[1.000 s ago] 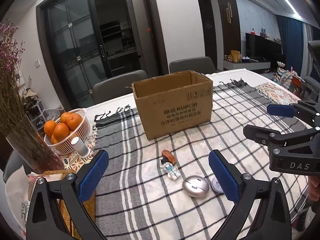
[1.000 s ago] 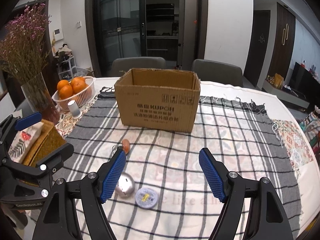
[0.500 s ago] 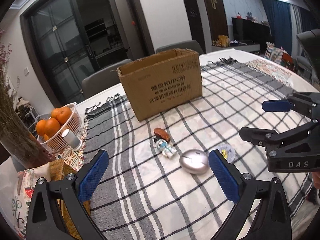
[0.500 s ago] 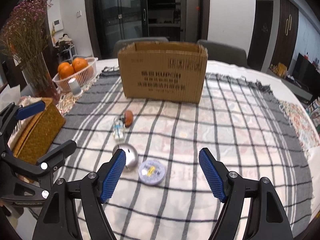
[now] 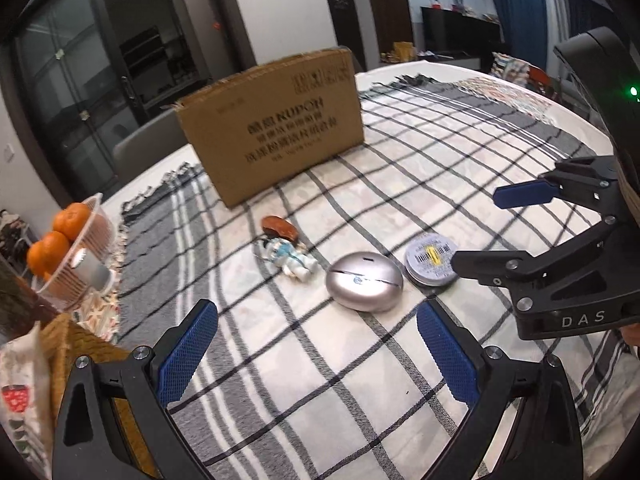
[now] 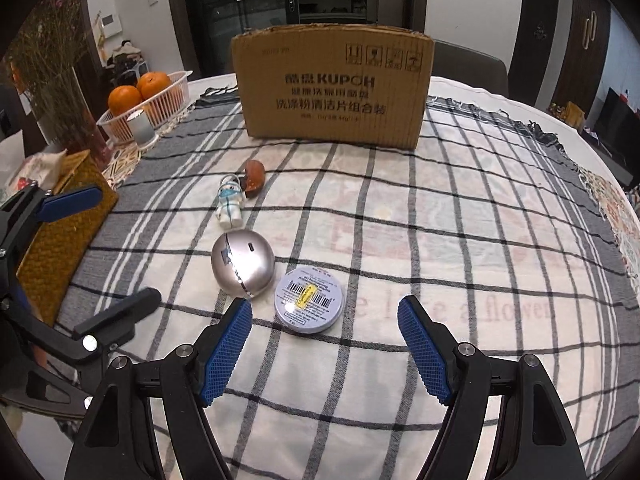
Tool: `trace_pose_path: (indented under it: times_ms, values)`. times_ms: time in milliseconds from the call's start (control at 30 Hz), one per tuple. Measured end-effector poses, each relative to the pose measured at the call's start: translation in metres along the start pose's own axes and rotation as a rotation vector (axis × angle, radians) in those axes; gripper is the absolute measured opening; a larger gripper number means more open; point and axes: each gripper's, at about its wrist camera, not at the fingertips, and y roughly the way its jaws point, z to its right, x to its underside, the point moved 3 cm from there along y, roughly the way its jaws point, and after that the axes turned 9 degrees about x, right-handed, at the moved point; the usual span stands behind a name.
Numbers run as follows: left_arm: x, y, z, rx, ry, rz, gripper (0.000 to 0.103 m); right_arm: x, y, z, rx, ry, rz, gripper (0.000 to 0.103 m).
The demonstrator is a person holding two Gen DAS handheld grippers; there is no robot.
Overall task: Organize rigid objects
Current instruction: 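Move both tools back from the box toward the silver case and white tin, then close the left tool on the silver egg case while the right tool grasps the white tin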
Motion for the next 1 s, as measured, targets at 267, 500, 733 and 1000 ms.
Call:
trace_pose_path:
  times_ms: [267, 500, 733, 1000]
  values:
    - [0.005, 0.028, -0.001, 0.081, 0.030, -0.020, 0.101, 0.005, 0.024, -0.005, 0.003, -0.008, -0.047, 0.076]
    - [0.003, 0.051, -0.006, 0.116, 0.031, -0.044, 0.100, 0.005, 0.043, -0.005, 0.001, -0.004, -0.083, 0.076]
    - [0.002, 0.061, -0.003, 0.147, 0.059, -0.049, 0.100, 0.004, 0.050, -0.003, -0.004, -0.004, -0.088, 0.076]
    - [-0.002, 0.076, 0.003, 0.175, 0.084, -0.061, 0.099, 0.002, 0.056, -0.002, -0.040, -0.001, -0.094, 0.076]
